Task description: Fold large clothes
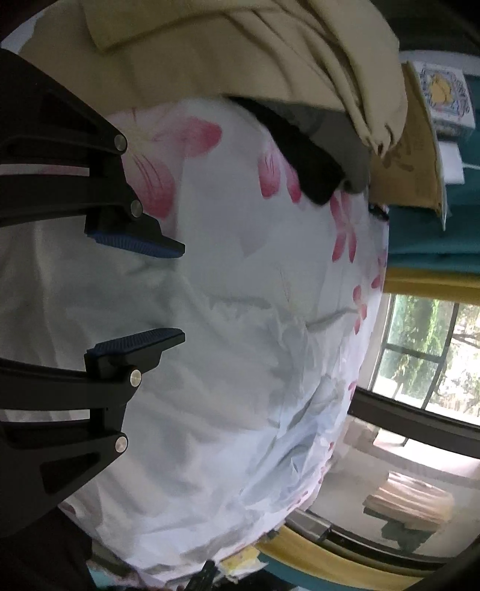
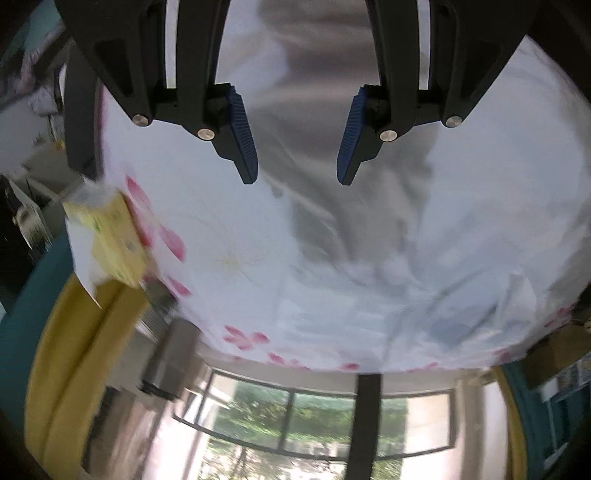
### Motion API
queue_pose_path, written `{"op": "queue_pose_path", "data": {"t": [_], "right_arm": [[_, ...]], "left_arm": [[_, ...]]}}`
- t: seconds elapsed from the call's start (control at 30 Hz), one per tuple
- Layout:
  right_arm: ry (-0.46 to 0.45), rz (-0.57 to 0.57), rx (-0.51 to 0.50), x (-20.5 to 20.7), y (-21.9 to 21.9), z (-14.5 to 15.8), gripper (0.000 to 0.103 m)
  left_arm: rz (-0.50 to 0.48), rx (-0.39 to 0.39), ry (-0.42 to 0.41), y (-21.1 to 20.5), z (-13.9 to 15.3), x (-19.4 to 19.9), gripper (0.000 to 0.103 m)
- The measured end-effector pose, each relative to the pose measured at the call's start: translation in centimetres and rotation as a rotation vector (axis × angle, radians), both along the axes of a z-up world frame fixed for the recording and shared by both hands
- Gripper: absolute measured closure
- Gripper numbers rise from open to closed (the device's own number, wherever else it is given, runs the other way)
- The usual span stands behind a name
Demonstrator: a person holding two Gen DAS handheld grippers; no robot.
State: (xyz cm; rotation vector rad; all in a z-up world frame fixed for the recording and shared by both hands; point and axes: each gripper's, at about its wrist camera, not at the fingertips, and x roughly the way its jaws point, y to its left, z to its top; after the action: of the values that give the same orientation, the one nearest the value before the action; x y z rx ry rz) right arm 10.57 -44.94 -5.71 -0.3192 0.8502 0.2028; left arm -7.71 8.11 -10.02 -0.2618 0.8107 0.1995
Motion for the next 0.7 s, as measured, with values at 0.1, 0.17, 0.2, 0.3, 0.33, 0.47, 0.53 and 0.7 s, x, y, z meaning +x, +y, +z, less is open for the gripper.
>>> {"op": "queue_pose_path", "data": {"t": [0.1,0.17,0.2,0.3,0.33,0.47,0.53,0.7], "right_arm": [[0.016,-0.038,0.013,-0.7,-1.5,-0.4,0.042],[0.028,-0.052,0.018,-1.1,-2.2,-0.8,0.042],[0.034,-0.061,0.021,-1.2,-2.5,-1.0,0.042],[0.026,-0.102,0.034,-1.7,-3.6,-1.2,0.042],[0.020,-0.113,0.039,-1.8,-3.9,-1.2,0.042],[0.025,-0.158,0.045,-2.0,-5.5,-1.5,0.042],[0.045,-0.168,0.047,-2.0,-6.0,-1.8,0.042],[0.033,-0.154,0.043,-3.4,-6.2,-2.2,0.042]], "left_arm": [[0.028,0.001,-0.003,0.4,0.0,-1.1,0.056],[0.030,-0.012,-0.010,0.6,0.0,-1.6,0.051],[0.030,-0.008,-0.010,0.6,-0.1,-1.7,0.051],[0.035,0.006,-0.006,0.4,-0.1,-2.2,0.050],[0.035,0.012,-0.002,0.3,0.0,-2.4,0.050],[0.015,0.059,0.020,-0.7,-0.2,-2.8,0.049],[-0.010,0.100,0.045,-1.4,-0.2,-3.0,0.048],[0.006,0.099,0.040,-1.5,-0.2,-3.7,0.048]]}}
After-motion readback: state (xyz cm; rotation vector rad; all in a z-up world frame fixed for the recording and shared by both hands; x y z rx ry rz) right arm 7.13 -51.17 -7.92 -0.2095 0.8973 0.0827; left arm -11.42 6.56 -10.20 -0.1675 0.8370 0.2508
